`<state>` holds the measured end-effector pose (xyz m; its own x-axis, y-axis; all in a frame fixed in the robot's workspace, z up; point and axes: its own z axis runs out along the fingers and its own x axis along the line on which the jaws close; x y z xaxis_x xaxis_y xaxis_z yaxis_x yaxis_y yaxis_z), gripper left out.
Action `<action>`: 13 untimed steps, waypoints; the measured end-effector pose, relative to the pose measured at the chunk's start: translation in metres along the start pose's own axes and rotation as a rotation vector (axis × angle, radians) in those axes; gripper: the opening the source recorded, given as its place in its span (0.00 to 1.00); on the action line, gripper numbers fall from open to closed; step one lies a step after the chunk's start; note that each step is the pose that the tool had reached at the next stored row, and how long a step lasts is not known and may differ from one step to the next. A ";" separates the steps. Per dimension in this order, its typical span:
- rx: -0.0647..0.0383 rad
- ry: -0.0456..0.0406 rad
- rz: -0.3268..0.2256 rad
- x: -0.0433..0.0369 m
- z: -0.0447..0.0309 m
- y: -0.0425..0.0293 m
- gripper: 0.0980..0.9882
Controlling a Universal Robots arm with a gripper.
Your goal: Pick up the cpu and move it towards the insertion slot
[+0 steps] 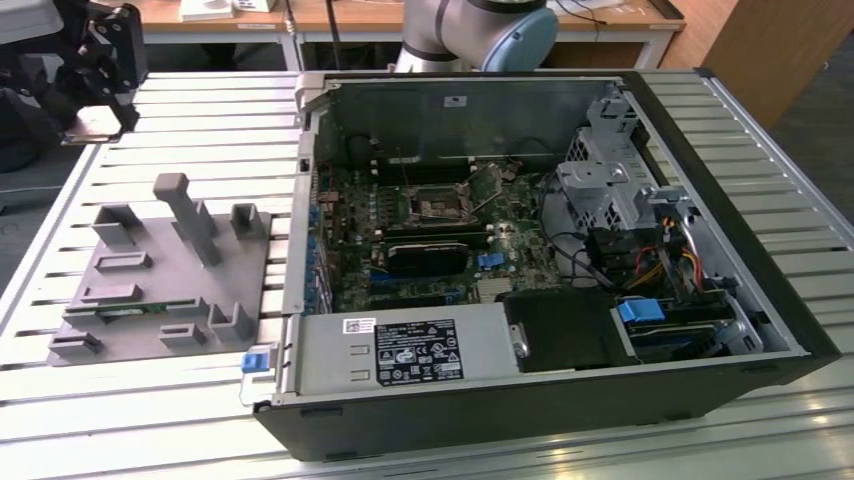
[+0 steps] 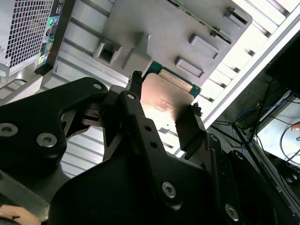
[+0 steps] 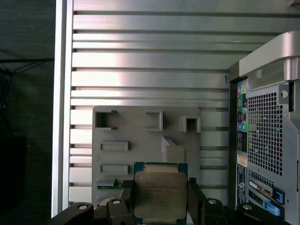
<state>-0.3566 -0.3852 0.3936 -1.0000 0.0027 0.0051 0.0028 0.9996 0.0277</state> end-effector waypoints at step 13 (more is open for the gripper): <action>0.000 0.0001 0.000 -0.0082 -0.0001 0.0000 0.50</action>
<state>-0.3484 -0.3852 0.3937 -1.0000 0.0027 0.0052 0.0029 0.9996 0.0277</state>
